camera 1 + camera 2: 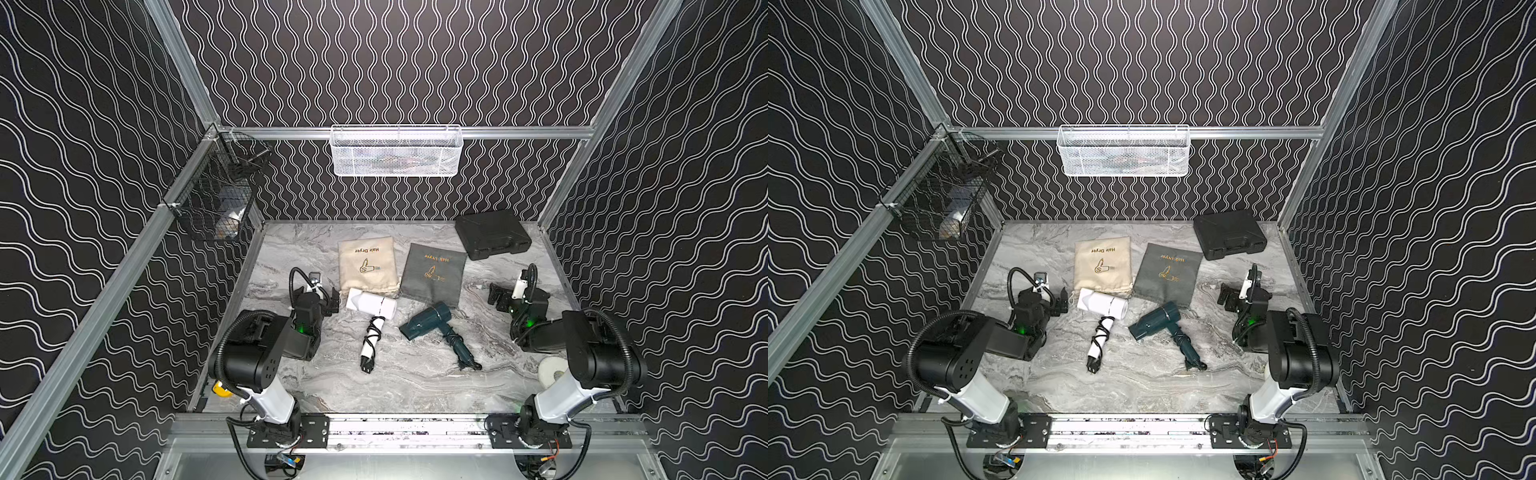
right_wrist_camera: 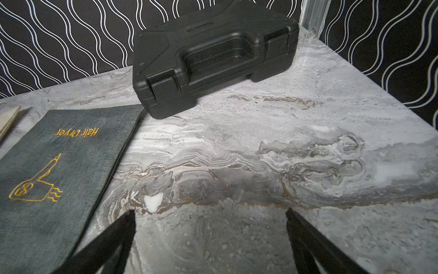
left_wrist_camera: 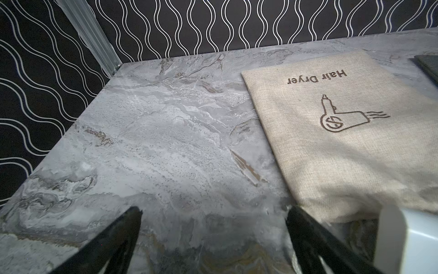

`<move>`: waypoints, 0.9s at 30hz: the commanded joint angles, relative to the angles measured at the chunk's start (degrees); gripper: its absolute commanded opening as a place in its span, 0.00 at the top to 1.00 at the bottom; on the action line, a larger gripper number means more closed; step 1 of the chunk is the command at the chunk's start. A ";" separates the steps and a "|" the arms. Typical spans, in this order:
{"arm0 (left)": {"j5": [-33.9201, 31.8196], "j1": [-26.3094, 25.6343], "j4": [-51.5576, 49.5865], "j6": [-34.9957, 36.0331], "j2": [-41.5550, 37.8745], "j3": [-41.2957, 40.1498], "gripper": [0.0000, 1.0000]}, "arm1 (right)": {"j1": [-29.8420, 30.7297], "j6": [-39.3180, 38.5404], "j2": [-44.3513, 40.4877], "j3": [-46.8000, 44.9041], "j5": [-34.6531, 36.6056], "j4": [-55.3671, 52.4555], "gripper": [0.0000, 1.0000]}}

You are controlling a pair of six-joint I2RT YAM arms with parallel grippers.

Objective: Pack away hair dryers
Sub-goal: Pick up the hair dryer from the center of the board.

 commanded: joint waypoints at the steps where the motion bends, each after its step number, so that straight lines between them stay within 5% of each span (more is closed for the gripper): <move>1: 0.48 0.09 1.16 -0.25 -0.14 0.32 0.01 | 0.01 -0.51 0.08 0.05 -0.04 2.11 0.00; 27: 0.90 0.18 0.54 -0.45 -0.19 0.62 0.01 | 0.03 -0.49 0.16 0.22 -0.08 1.94 0.00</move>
